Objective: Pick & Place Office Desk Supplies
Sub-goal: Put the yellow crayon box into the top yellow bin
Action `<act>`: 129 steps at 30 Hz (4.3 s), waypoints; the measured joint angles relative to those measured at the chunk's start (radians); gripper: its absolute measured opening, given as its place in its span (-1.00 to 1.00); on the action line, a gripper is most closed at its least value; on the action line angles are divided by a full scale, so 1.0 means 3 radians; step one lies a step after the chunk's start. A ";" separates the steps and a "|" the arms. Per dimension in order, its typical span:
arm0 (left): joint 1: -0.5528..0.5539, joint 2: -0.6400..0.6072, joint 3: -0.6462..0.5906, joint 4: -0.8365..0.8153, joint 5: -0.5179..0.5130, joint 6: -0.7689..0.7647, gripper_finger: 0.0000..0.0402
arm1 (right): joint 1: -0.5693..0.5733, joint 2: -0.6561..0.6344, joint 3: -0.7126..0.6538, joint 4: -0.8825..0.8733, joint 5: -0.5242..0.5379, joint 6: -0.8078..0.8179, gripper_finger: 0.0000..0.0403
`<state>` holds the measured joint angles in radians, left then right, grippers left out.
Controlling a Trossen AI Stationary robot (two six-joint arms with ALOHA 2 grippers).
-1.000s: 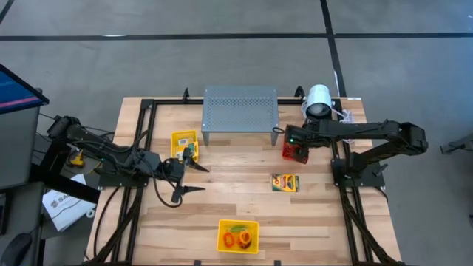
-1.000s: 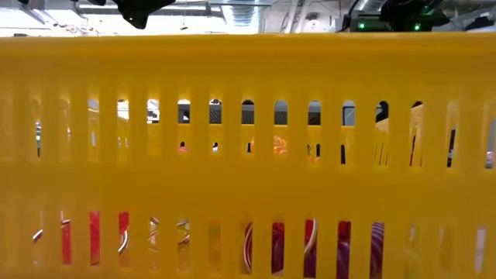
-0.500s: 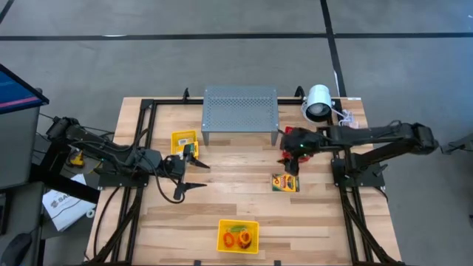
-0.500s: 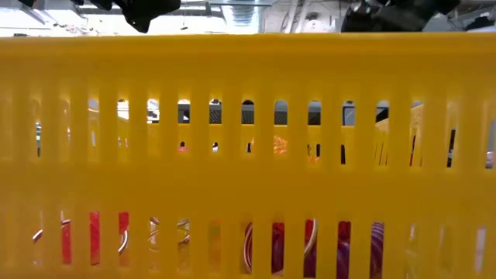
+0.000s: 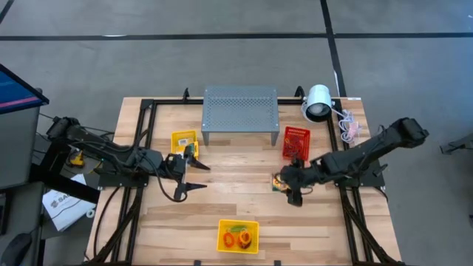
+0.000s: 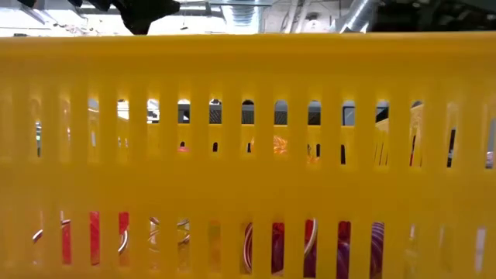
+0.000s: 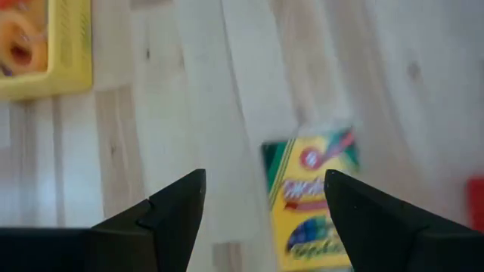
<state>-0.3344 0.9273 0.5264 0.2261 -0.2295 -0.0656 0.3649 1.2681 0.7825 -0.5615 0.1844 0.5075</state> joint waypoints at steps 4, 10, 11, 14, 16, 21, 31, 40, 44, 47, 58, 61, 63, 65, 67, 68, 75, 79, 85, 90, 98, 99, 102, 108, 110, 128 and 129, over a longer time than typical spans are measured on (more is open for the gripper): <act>-0.0003 0.0103 -0.0003 0.0075 0.0000 -0.0010 0.40 | 0.0157 0.0082 -0.0034 -0.0028 -0.0001 0.0325 0.28; -0.0003 0.0367 -0.0003 0.0391 0.0000 -0.0011 0.40 | 0.0179 0.0168 -0.0034 -0.0110 0.0112 0.0380 -0.15; -0.0003 0.0409 -0.0003 0.0415 0.0000 -0.0011 0.40 | 0.0179 0.0195 -0.0034 -0.0174 0.0116 0.0381 -0.26; -0.0003 0.0489 -0.0003 0.0418 0.0000 -0.0011 0.40 | 0.0179 0.0361 -0.0043 -0.0223 0.0086 0.0378 -0.55; -0.0003 0.0540 0.0000 0.0435 0.0000 -0.0008 0.40 | 0.0179 0.0471 -0.0046 -0.0236 0.0007 0.0378 -0.69; -0.0003 0.0530 0.0000 0.0416 0.0000 0.0019 0.40 | 0.0179 0.0638 -0.0046 -0.0373 -0.0098 0.0437 -0.81; -0.0003 0.0558 0.0000 0.0202 -0.0001 0.0006 0.40 | 0.0169 0.0869 -0.0046 -0.0583 -0.0093 0.0492 -0.74; -0.0003 0.0560 0.0000 0.0230 -0.0001 0.0003 0.40 | 0.0102 0.1051 -0.0031 -0.0255 -0.0084 0.0369 -0.74; -0.0003 0.0560 0.0000 0.0230 -0.0001 0.0002 0.40 | 0.0084 0.1081 -0.0034 0.0112 -0.0071 0.0248 -0.74; -0.0003 0.0560 0.0000 0.0234 -0.0001 0.0002 0.40 | 0.0062 0.1062 -0.0045 0.0362 -0.0096 0.0179 -0.74; 0.0000 0.0559 0.0000 0.0234 -0.0003 -0.0010 0.40 | -0.0145 0.0827 -0.0049 0.0895 -0.0099 -0.0043 -0.74; 0.0000 0.0559 0.0000 0.0234 -0.0003 -0.0011 0.40 | -0.0214 0.0754 -0.0049 0.1098 -0.0132 -0.0171 -0.74; 0.0000 0.0559 0.0000 0.0234 -0.0003 -0.0010 0.40 | -0.0275 0.0720 -0.0048 0.1248 -0.0249 -0.0241 -0.74; 0.0001 0.0559 0.0000 0.0233 -0.0003 -0.0011 0.40 | -0.0361 0.0717 -0.0021 0.1301 -0.0390 -0.0247 -0.72; 0.0001 0.0559 0.0000 0.0232 -0.0003 -0.0011 0.40 | -0.0447 0.0717 0.0044 0.1224 -0.0540 -0.0254 -0.66; 0.0000 0.0559 0.0000 0.0231 -0.0003 -0.0010 0.40 | -0.0486 0.0717 0.0077 0.1188 -0.0604 -0.0264 -0.62; 0.0001 0.0559 0.0000 0.0155 -0.0003 -0.0007 0.40 | -0.0668 0.0732 0.0338 0.0979 -0.0806 -0.0387 -0.09; 0.0001 0.0559 0.0000 0.0074 -0.0003 -0.0004 0.40 | -0.0728 0.0785 0.0633 0.0526 -0.0801 -0.0429 0.22; 0.0001 0.0558 0.0000 0.0033 -0.0003 0.0021 0.40 | -0.0785 0.1053 0.1179 -0.0253 -0.0774 -0.0568 0.34; -0.0002 0.0558 0.0002 -0.0059 -0.0003 0.0018 0.40 | -0.0761 0.1620 0.1687 -0.1010 -0.0762 -0.0842 0.34; -0.0005 0.0558 0.0002 -0.0152 -0.0003 0.0003 0.40 | -0.0710 0.2187 0.2001 -0.1521 -0.0681 -0.1029 0.34; -0.0005 0.0558 0.0002 -0.0180 -0.0003 0.0001 0.40 | -0.0701 0.2187 0.2011 -0.1516 -0.0628 -0.1026 0.34; -0.0005 0.0559 0.0002 -0.0197 -0.0003 -0.0011 0.40 | -0.0691 0.2131 0.2016 -0.1476 -0.0524 -0.0982 0.34; -0.0005 0.0559 0.0002 -0.0249 -0.0003 -0.0071 0.40 | -0.0696 0.1976 0.2016 -0.1287 -0.0539 -0.0925 0.34; -0.0005 0.0559 0.0002 -0.0246 -0.0003 -0.0072 0.40 | -0.0693 0.1942 0.2016 -0.1227 -0.0538 -0.0931 0.34; -0.0005 0.0559 0.0001 -0.0233 -0.0003 -0.0099 0.40 | -0.0719 0.1922 0.2014 -0.1216 -0.0679 -0.1083 0.36; -0.0005 0.0559 0.0001 -0.0233 -0.0003 -0.0099 0.40 | -0.0718 0.1922 0.2014 -0.1216 -0.0684 -0.1083 0.38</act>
<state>-0.3359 1.0950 0.5266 0.1562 -0.2302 -0.0952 0.1496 1.8446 1.3867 -0.9263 -0.0208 0.1826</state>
